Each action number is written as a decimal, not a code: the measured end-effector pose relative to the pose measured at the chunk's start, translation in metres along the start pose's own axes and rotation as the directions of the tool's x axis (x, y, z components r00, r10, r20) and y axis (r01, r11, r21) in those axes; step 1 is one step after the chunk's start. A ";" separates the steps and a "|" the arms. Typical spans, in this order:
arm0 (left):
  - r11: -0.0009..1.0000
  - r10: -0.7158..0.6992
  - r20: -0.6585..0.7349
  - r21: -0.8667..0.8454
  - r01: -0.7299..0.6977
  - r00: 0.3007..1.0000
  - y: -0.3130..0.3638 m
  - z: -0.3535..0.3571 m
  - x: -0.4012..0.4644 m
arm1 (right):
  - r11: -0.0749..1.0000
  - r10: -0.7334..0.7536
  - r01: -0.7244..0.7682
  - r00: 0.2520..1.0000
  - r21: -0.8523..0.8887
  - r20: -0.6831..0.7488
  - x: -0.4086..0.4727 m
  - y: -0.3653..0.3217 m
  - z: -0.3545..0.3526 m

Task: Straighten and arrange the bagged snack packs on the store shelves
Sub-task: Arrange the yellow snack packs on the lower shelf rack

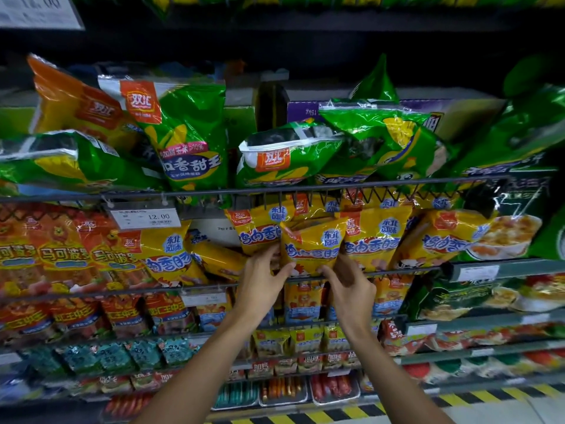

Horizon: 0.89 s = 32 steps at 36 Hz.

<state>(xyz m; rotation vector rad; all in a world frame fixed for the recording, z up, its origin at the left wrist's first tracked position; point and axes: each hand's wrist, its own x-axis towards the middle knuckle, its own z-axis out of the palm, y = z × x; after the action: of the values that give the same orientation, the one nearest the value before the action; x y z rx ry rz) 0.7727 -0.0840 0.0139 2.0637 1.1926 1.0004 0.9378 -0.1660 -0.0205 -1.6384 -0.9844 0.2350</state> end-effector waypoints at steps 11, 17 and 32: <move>0.998 -0.009 -0.019 0.055 0.010 1.000 0.015 0.006 0.010 | 0.998 0.010 -0.015 0.997 -0.058 -0.077 0.022 0.009 -0.006; 0.997 -0.022 -0.035 0.075 0.024 0.999 0.022 0.012 0.016 | 0.995 0.000 -0.009 0.996 -0.096 -0.087 0.027 0.019 -0.019; 0.989 -0.068 0.076 0.137 0.057 0.995 0.010 0.021 0.015 | 0.995 -0.032 0.024 0.996 -0.102 -0.081 0.024 0.023 -0.023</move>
<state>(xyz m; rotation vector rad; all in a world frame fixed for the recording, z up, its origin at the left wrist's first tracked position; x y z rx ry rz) 0.7995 -0.0772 0.0145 2.1349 1.3060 0.8194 0.9775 -0.1659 -0.0248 -1.7109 -0.9688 0.0994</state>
